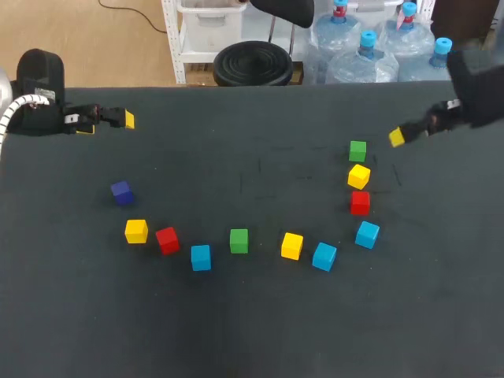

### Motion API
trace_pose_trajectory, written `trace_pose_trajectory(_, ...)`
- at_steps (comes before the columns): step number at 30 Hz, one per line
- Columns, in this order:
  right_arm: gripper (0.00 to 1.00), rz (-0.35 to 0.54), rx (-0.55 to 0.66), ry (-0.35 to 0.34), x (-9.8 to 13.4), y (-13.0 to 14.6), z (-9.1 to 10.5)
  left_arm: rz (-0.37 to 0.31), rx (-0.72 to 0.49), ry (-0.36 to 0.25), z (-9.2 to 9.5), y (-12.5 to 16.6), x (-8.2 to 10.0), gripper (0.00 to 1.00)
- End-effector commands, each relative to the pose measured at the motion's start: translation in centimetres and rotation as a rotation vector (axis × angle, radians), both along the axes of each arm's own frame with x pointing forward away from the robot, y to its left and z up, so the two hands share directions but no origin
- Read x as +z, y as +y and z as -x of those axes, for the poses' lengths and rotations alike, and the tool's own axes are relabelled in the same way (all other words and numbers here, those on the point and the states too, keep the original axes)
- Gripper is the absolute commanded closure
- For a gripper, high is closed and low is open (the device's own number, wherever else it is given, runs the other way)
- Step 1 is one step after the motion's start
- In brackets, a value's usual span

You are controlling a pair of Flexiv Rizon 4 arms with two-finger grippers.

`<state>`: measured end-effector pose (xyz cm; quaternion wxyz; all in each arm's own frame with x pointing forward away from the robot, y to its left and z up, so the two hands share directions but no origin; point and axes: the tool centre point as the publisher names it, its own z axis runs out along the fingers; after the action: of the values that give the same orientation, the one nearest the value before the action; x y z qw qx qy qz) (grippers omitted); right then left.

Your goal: Place the blue cubes, place green cubes on the blue cubes, place the yellow cubes on the green cubes, then place the red cubes on the yellow cubes, and place purple cube on the red cubes.

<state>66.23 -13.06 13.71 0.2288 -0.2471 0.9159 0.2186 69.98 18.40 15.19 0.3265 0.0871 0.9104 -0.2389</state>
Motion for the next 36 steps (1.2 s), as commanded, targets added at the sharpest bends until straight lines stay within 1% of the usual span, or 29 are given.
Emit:
trace_pose_trajectory(1, 0.0, 0.06, 0.073, 0.082, -0.9, 0.6, -0.4, 0.006, -0.003, -0.006, 0.0, 0.1, -0.1, 0.0)
trace_pose_trajectory(5, 0.0, 0.113, 0.169, 0.135, -2.5, 0.9, 0.7, 0.006, -0.003, -0.006, 0.0, 0.1, -0.1, 0.0)
trace_pose_trajectory(7, 0.0, 0.135, 0.215, 0.141, -3.0, 0.9, 1.2, 0.006, -0.003, -0.006, 0.0, 0.1, -0.1, 0.0)
trace_pose_trajectory(9, 0.0, 0.178, 0.255, 0.148, -3.5, 0.8, 1.8, 0.006, -0.003, -0.006, 0.0, 0.1, -0.1, 0.0)
trace_pose_trajectory(11, 0.0, 0.197, 0.27, 0.169, -3.6, 0.7, 2.3, 0.006, -0.003, -0.006, 0.0, 0.1, -0.1, 0.0)
trace_pose_trajectory(13, 0.0, 0.247, 0.31, 0.173, -4.0, 0.9, 2.8, 0.006, -0.003, -0.006, 0.0, 0.1, -0.1, 0.0)
trace_pose_trajectory(16, 0.0, 0.267, 0.373, 0.19, -4.3, 1.3, 3.8, 0.006, -0.003, -0.006, 0.0, 0.1, -0.1, 0.0)
trace_pose_trajectory(18, 0.0, 0.302, 0.432, 0.194, -5.1, 1.9, 4.6, 0.006, -0.003, -0.006, 0.0, 0.1, -0.1, 0.0)
trace_pose_trajectory(22, 0.0, 0.353, 0.526, 0.238, -6.7, 2.9, 6.1, 0.006, -0.003, -0.006, 0.0, 0.1, -0.1, 0.0)
trace_pose_trajectory(26, 0.0, 0.358, 0.576, 0.237, -7.6, 3.2, 6.7, 0.006, -0.003, -0.006, 0.0, 0.1, -0.1, 0.0)
trace_pose_trajectory(28, 0.0, 0.356, 0.603, 0.219, -8.2, 3.6, 7.0, 0.006, -0.003, -0.006, 0.0, 0.1, -0.1, 0.0)
trace_pose_trajectory(29, 0.0, 0.364, 0.61, 0.204, -8.5, 3.7, 7.0, 0.006, -0.003, -0.006, 0.0, 0.1, -0.1, 0.0)
trace_pose_trajectory(31, 0.0, 0.408, 0.632, 0.187, -9.6, 3.9, 7.1, 0.006, -0.003, -0.006, 0.0, 0.1, -0.1, 0.0)
trace_pose_trajectory(32, 0.0, 0.409, 0.631, 0.186, -10.1, 3.9, 7.1, 0.006, -0.003, -0.006, 0.0, 0.1, -0.1, 0.0)
trace_pose_trajectory(35, 0.0, 0.382, 0.6, 0.218, -11.1, 3.7, 6.8, 0.006, -0.003, -0.006, 0.0, 0.1, -0.1, 0.0)
trace_pose_trajectory(36, 0.0, 0.359, 0.595, 0.237, -11.3, 3.8, 6.9, 0.006, -0.003, -0.006, 0.0, 0.1, -0.1, 0.0)
